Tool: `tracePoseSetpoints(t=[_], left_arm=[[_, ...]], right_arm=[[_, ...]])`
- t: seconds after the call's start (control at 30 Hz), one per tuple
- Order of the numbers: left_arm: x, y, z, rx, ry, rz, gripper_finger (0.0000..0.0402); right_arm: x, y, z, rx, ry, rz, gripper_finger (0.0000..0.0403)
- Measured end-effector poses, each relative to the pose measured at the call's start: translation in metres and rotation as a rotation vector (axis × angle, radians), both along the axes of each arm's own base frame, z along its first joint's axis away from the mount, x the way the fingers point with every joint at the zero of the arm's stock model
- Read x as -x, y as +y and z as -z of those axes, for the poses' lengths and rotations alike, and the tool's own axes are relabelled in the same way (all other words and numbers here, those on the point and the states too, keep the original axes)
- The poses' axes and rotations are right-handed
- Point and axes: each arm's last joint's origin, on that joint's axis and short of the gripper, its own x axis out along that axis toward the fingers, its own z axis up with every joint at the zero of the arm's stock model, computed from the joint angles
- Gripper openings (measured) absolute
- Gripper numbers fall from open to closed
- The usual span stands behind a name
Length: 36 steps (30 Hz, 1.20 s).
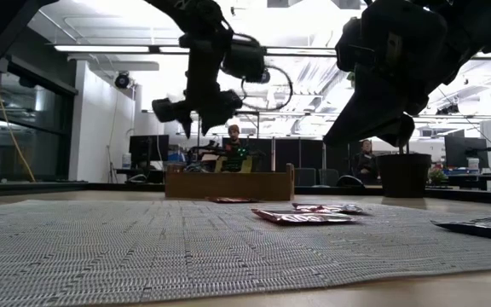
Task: Pick & Place Tea
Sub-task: Put the purple tea bag into the left section of the wooden organizer
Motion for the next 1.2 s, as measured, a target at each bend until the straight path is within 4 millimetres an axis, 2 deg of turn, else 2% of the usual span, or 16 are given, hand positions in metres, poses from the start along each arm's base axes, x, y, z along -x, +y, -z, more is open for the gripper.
tracePoseSetpoints(t=[0.37, 0.5, 0.67, 0.8, 0.97, 1.2], left_arm=[[-0.011, 0.0, -0.06, 0.081, -0.33, -0.134, 0.017], [-0.01, -0.002, -0.075, 0.163, -0.437, -0.21, 0.017], [-0.011, -0.013, -0.078, 0.328, -0.553, -0.325, 0.017], [-0.018, -0.039, -0.077, 0.38, -0.578, -0.323, 0.017], [-0.03, -0.089, -0.078, 0.431, -0.62, -0.246, 0.017], [-0.046, -0.155, -0.082, 0.562, -0.833, -0.243, 0.017]], right_arm=[[0.004, 0.001, -0.004, 0.037, -0.003, 0.017, 0.0], [0.02, 0.001, -0.02, 0.11, 0.003, 0.06, 0.0], [0.048, -0.002, -0.048, 0.144, -0.007, 0.089, 0.0], [0.071, -0.001, -0.061, 0.152, 0.011, 0.067, 0.0], [0.094, 0.007, -0.063, 0.141, 0.073, 0.016, 0.0], [0.108, 0.031, -0.058, 0.116, 0.091, -0.078, 0.0]])
